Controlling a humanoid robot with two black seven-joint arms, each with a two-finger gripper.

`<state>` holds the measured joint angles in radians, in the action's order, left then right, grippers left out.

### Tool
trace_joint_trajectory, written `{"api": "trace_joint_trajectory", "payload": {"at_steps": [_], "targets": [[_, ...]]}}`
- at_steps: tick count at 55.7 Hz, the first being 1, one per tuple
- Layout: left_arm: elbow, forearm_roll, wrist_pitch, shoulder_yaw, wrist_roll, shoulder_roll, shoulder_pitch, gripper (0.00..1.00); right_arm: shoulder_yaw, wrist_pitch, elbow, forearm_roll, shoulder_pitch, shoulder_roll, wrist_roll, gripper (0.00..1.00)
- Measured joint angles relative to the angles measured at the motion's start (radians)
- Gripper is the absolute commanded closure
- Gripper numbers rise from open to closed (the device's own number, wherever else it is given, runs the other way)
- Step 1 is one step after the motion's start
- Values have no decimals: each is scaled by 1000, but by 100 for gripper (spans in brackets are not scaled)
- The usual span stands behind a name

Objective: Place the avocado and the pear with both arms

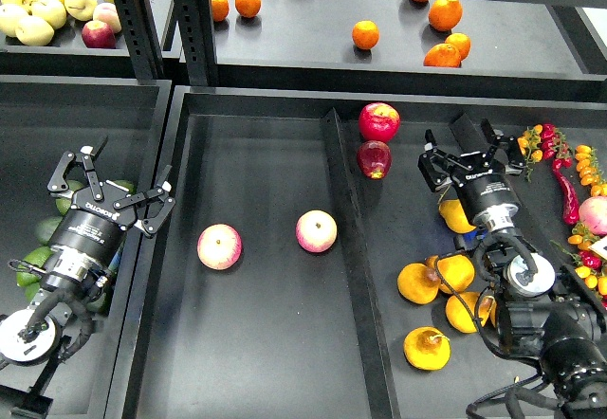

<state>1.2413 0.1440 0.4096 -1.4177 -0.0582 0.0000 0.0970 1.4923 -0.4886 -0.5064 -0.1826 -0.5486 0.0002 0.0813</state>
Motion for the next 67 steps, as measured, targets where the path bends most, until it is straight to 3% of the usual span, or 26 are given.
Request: {"api": "trace_joint_trajectory", "payload": {"at_steps": [13, 43, 67], "targets": [[0, 0, -1, -4, 0, 0, 0, 0, -7, 0, -106, 8, 6, 0, -25, 0], [69, -1, -2, 14, -2, 0, -77, 0, -46, 0, -462, 145, 347, 0, -25, 0], [136, -1, 9, 20, -1, 0, -163, 0, -45, 0, -579, 148, 514, 0, -23, 0]]}}
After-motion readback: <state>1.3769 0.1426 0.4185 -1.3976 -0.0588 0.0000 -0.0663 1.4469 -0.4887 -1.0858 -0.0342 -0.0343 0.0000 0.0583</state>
